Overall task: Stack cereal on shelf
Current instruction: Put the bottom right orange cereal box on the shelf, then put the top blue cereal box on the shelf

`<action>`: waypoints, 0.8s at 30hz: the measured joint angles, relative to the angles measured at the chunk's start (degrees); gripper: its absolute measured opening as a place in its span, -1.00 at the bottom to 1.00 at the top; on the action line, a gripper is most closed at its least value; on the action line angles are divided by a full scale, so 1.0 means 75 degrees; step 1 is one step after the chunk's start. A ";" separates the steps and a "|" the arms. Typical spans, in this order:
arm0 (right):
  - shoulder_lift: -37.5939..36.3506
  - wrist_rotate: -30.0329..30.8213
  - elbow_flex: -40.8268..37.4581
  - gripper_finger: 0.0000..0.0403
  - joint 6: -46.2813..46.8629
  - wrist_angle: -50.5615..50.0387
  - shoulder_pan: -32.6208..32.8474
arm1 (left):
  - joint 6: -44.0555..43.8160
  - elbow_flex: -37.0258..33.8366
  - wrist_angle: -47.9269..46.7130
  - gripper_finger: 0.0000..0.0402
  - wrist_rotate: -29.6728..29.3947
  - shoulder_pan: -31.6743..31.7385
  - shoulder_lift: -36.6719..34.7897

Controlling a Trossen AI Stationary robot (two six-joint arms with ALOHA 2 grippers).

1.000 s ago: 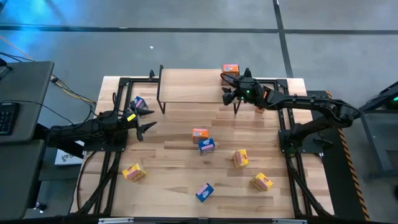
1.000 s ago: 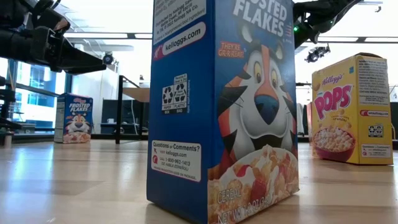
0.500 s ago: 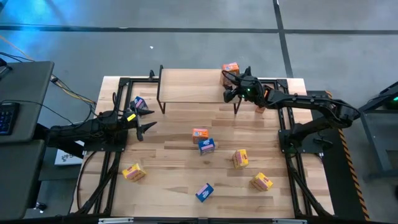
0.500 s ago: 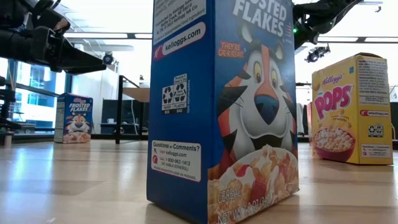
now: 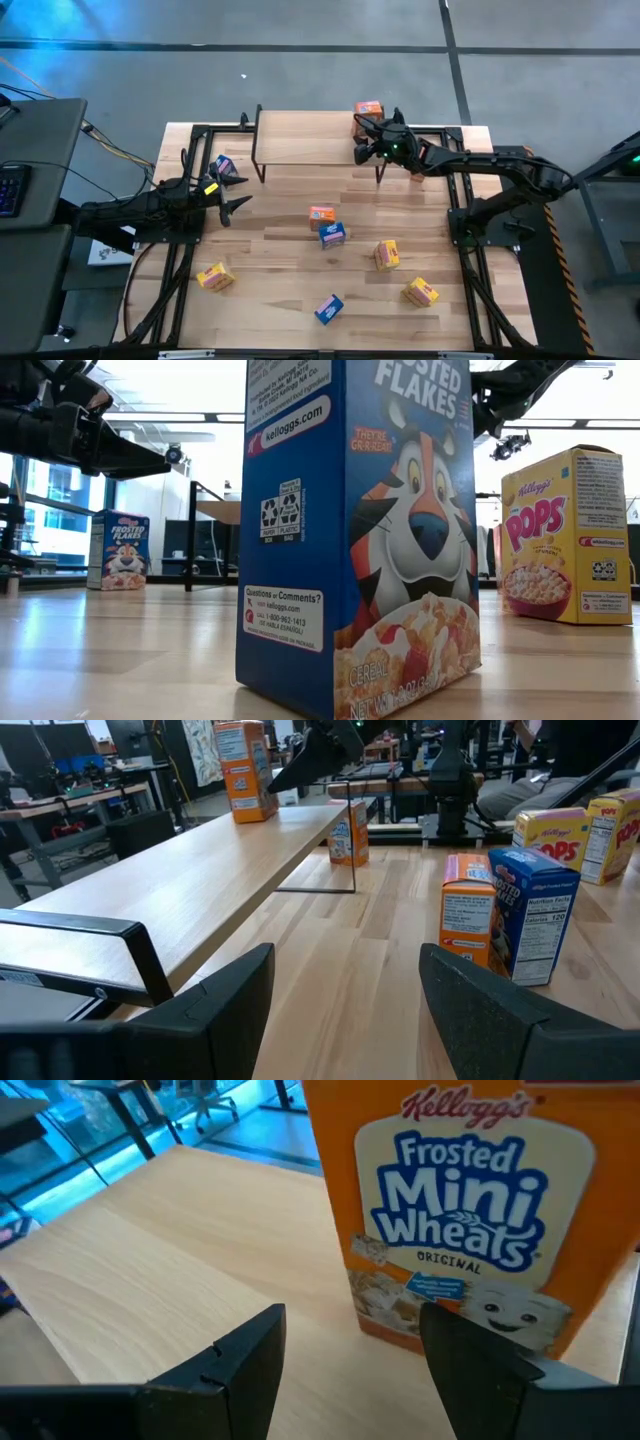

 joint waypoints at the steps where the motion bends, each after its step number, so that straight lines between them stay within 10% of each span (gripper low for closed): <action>1: 0.0004 -0.0002 0.0001 0.11 0.0045 0.0008 -0.0003 | -0.0001 -0.0002 -0.0005 0.20 0.0000 0.0001 0.0000; 24: 0.0019 -0.0016 0.0011 0.11 0.0364 0.0217 0.0105 | -0.0001 -0.0002 -0.0002 0.20 0.0000 0.0001 0.0000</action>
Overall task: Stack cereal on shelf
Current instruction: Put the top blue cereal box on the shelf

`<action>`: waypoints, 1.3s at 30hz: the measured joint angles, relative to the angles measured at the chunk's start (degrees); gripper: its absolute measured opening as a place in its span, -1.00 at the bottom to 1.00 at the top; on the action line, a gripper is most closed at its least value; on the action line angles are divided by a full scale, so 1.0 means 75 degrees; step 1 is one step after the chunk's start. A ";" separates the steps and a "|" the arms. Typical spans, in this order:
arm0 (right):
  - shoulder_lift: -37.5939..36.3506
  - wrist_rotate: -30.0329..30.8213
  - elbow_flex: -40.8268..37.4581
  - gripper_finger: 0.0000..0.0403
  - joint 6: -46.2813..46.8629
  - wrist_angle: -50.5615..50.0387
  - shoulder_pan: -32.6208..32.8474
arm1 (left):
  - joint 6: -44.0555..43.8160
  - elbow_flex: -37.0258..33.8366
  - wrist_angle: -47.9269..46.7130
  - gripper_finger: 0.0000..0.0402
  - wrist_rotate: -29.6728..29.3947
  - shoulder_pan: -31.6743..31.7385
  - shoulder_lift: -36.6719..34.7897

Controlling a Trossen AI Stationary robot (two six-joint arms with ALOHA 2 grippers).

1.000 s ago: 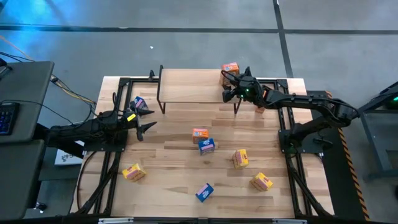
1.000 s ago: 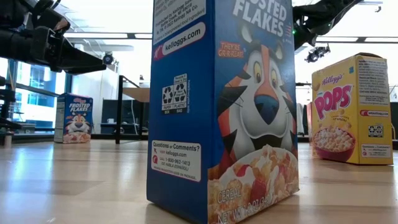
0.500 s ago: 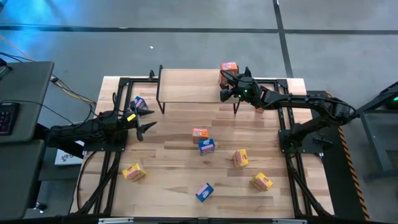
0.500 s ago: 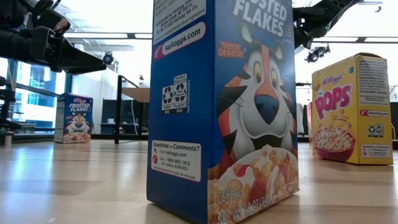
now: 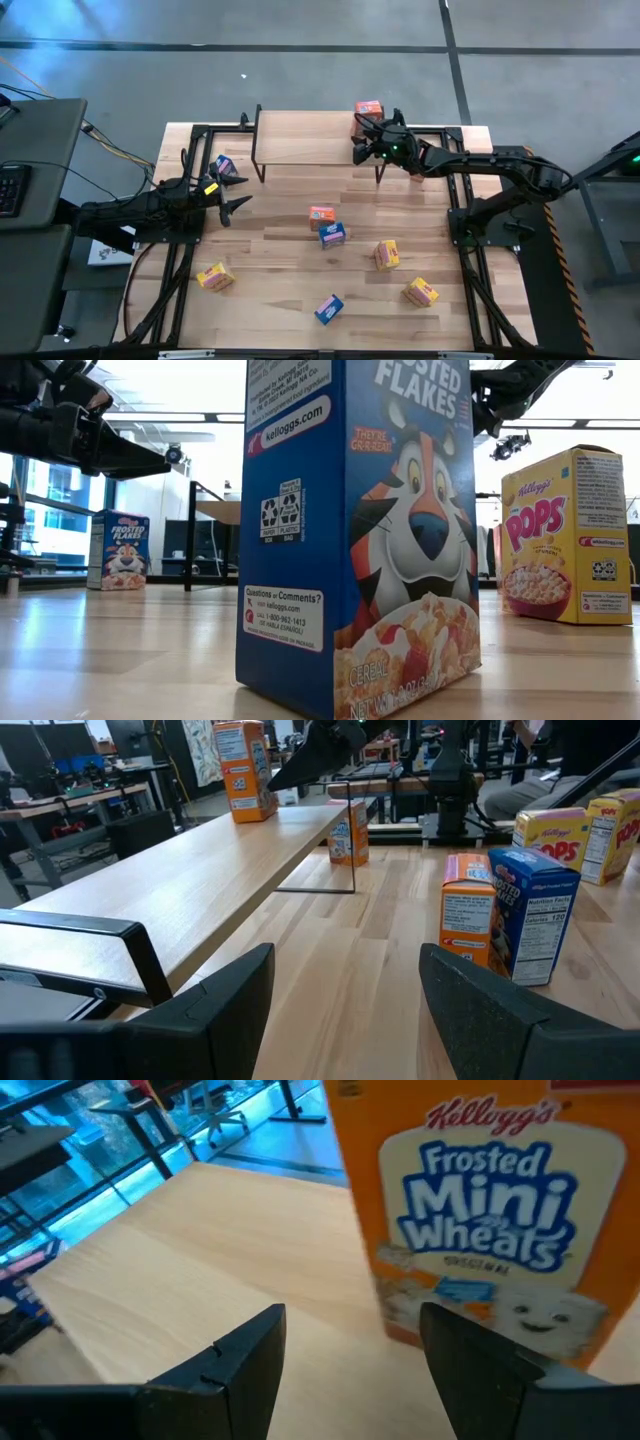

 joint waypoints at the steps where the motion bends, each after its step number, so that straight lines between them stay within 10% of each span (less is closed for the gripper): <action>1: 0.0000 -0.0002 0.0046 0.11 0.0004 -0.0078 0.0003 | 0.0005 0.0000 -0.0002 0.20 0.0000 -0.0003 0.0000; 39: -0.2229 -0.2501 0.0394 0.11 -0.1646 -0.1875 0.0544 | -0.0001 0.0001 -0.0002 0.20 0.0000 -0.0003 0.0000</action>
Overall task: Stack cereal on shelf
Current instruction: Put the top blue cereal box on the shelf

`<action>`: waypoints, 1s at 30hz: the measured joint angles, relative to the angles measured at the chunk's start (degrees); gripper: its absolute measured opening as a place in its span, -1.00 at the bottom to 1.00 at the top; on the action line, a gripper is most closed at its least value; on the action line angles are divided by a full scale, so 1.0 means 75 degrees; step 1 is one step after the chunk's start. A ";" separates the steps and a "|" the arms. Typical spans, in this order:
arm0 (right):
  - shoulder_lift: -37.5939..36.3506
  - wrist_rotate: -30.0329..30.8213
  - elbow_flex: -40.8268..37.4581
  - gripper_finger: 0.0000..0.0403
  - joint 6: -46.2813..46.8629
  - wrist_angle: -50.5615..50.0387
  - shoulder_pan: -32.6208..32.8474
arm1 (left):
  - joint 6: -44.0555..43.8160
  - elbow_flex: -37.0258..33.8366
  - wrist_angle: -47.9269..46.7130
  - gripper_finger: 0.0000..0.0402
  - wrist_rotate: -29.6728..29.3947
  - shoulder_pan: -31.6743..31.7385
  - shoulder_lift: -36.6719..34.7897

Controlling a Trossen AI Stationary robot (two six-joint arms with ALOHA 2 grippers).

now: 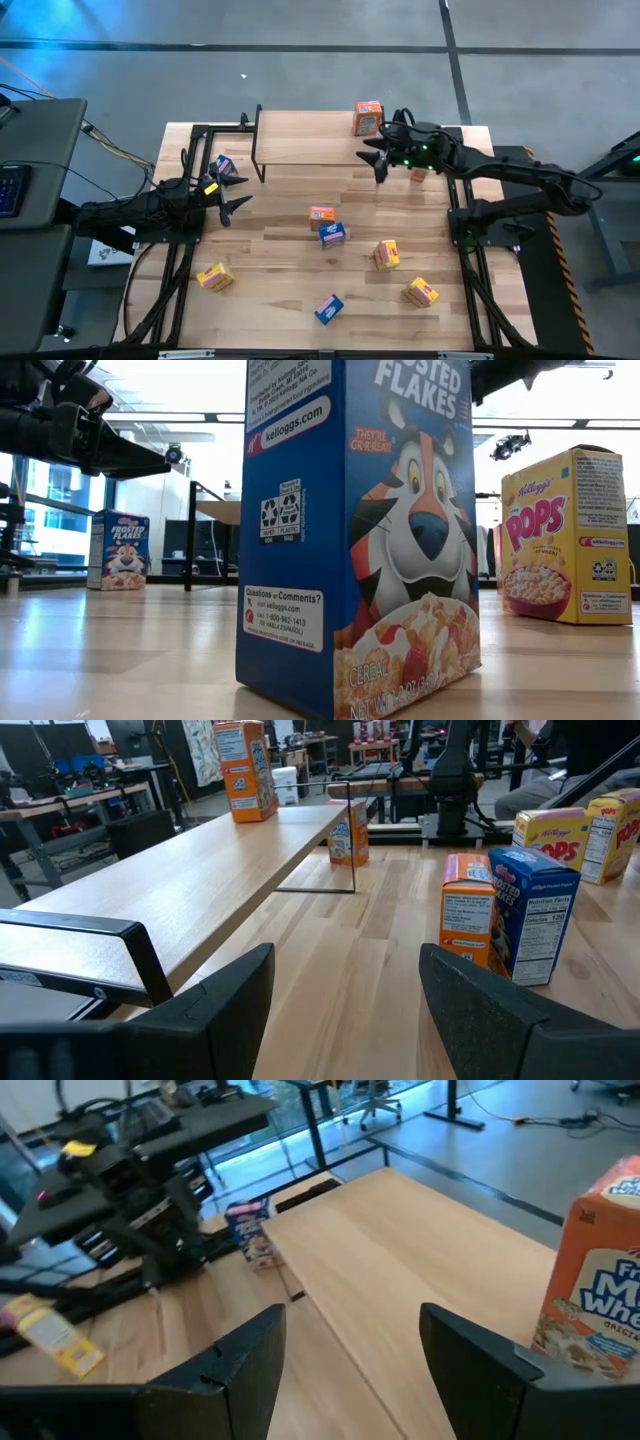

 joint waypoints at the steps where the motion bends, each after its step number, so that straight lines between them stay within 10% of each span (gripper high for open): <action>1: -0.0075 0.0000 0.0000 0.11 -0.0055 -0.0065 0.0056 | 0.0001 -0.0001 0.0001 0.20 0.0000 0.0002 0.0000; 30: -0.2844 0.0563 -0.0889 0.11 -0.0850 -0.2050 0.1332 | -0.0607 0.0000 0.0005 0.20 0.0001 0.0003 0.0000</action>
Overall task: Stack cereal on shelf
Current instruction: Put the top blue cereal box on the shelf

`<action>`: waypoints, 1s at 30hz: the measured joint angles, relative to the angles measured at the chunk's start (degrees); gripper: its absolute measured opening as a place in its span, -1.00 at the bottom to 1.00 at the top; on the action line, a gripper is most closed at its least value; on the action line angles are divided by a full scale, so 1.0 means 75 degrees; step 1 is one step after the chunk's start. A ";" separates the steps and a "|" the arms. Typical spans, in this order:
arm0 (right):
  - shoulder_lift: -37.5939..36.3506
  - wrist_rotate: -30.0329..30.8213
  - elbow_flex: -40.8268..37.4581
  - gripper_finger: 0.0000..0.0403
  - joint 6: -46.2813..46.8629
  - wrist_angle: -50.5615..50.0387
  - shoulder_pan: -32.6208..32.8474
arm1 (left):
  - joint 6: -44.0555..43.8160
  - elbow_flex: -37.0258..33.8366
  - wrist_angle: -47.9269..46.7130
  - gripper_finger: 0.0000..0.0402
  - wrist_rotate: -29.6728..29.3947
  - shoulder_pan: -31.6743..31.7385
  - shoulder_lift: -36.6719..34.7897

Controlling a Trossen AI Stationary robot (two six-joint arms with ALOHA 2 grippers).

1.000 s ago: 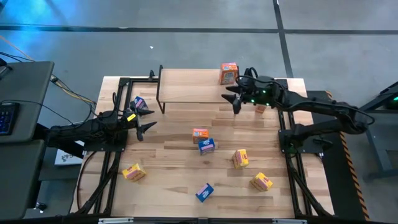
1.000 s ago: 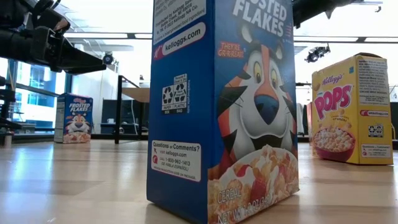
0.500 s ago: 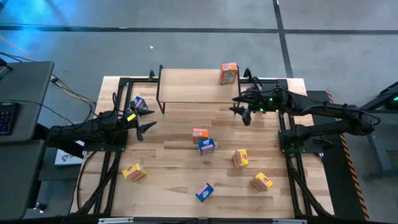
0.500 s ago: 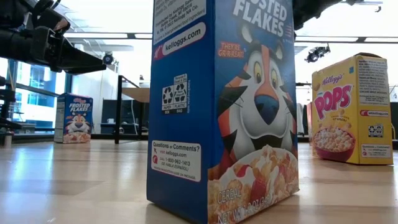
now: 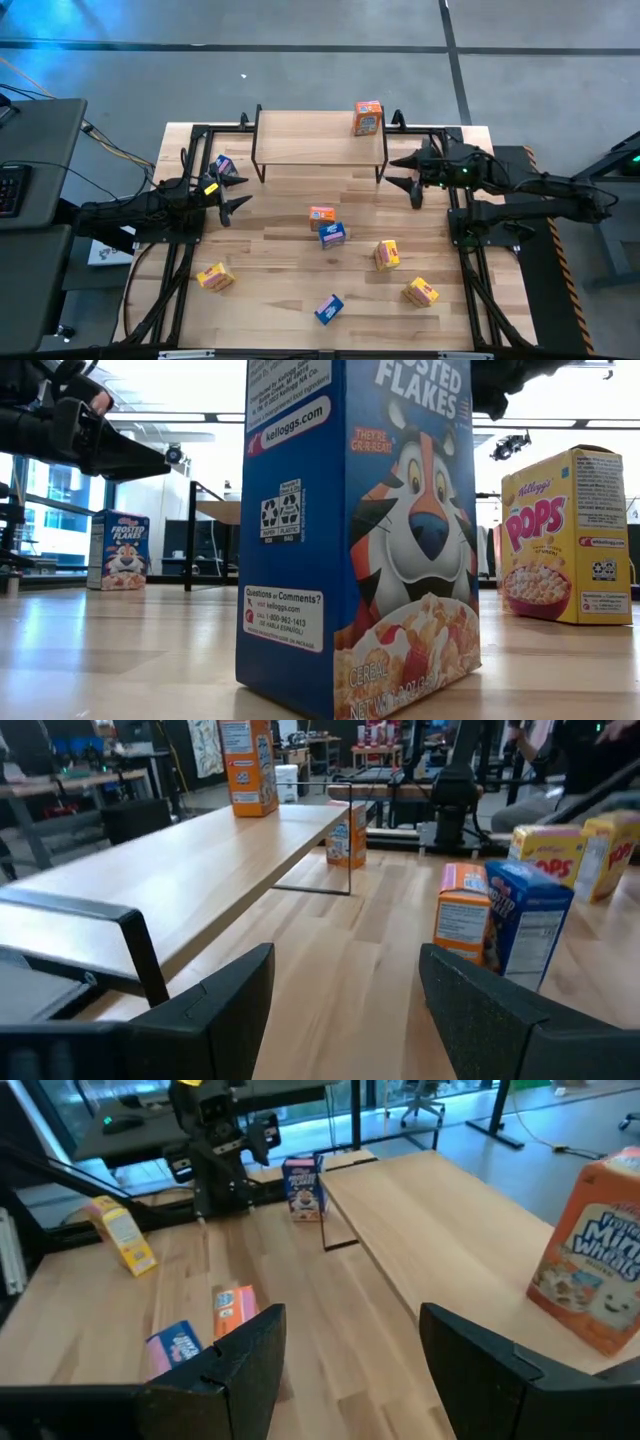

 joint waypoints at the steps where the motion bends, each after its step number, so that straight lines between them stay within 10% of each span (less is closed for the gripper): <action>1: -0.0108 0.0003 -0.0107 0.11 0.0077 0.0062 0.0018 | -0.0033 0.0000 0.0000 0.20 -0.0016 0.0000 0.0000; 30: -0.1359 0.0277 -0.2092 0.11 0.0831 0.2513 0.0103 | -0.0147 0.0001 0.0111 0.20 0.0616 -0.0003 0.0000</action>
